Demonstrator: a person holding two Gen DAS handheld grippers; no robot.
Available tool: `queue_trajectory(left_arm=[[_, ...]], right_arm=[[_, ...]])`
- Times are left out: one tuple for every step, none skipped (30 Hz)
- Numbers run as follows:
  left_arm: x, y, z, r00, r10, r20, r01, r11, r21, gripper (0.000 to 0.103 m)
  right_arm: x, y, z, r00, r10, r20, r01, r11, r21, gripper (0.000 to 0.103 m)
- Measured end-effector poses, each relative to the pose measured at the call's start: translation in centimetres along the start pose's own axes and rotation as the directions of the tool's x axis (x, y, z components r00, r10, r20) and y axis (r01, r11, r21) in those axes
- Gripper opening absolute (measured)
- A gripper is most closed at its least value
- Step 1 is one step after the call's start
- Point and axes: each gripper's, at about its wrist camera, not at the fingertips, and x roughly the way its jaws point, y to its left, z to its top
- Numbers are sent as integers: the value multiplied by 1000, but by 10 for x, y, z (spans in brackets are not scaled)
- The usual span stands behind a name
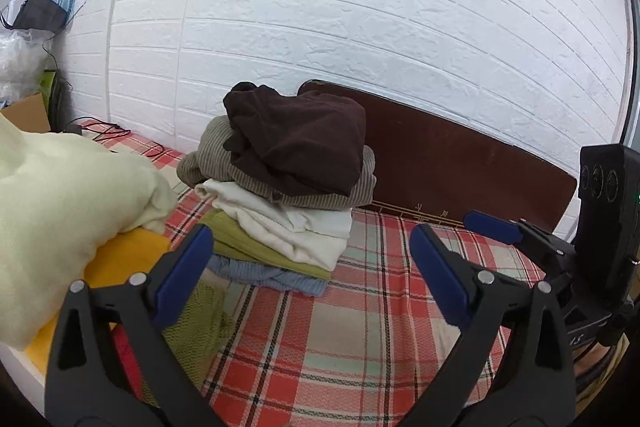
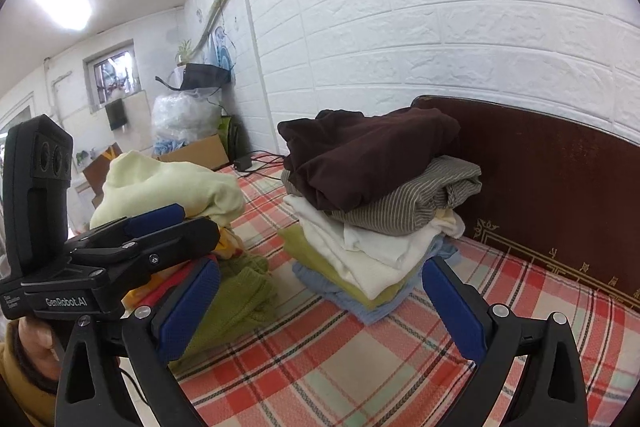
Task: Fold clothes
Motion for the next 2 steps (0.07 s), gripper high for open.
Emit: queue_trajectory(left_arm=[[-2, -3, 1, 1000, 18, 9, -18, 1000, 17, 99], [-4, -4, 1, 999, 30, 17, -31, 999, 30, 99]], right_arm=[[-1, 0, 0, 1000, 0, 2, 0, 1000, 3, 103], [-2, 0, 0, 1000, 1, 3, -1, 1000, 6, 103]])
